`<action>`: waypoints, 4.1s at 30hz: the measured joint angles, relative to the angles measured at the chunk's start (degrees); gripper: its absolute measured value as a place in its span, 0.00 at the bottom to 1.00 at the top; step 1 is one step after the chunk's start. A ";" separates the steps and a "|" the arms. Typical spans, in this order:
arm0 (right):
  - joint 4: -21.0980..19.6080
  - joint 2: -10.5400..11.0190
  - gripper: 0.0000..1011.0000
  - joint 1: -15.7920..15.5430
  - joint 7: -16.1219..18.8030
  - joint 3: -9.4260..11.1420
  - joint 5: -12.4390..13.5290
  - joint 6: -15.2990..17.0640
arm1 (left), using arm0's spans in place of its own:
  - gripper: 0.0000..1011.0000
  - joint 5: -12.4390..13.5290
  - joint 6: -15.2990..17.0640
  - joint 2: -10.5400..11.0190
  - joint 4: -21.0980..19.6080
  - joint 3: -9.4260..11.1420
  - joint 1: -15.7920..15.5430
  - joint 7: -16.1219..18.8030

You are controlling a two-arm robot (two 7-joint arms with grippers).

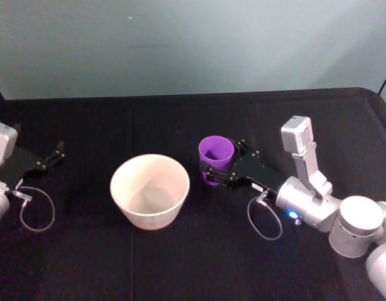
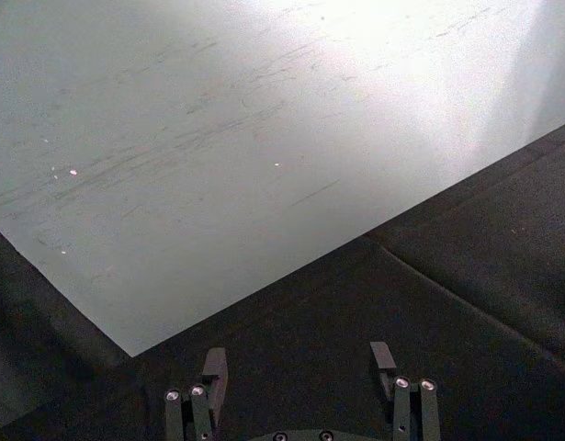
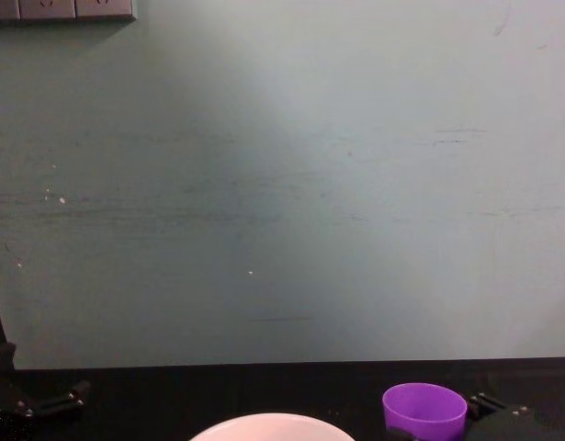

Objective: Pick up the cup and pour the mung beans from the cup into the bowl.

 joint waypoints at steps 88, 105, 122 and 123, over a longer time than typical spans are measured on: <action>-29.37 9.31 0.72 1.53 -2.37 8.26 8.41 25.93 | 1.00 0.00 0.00 0.00 0.00 0.00 0.00 0.00; -29.28 9.23 0.72 1.44 -2.37 8.26 8.25 25.79 | 1.00 0.00 0.00 0.00 0.00 0.00 0.00 0.00; -29.27 9.21 0.72 1.44 -2.37 8.26 8.25 25.75 | 1.00 0.00 0.00 0.00 0.00 0.00 0.00 0.00; -29.27 9.21 0.72 1.43 -2.37 8.26 8.25 25.75 | 1.00 0.00 0.00 0.00 0.00 0.00 0.00 0.00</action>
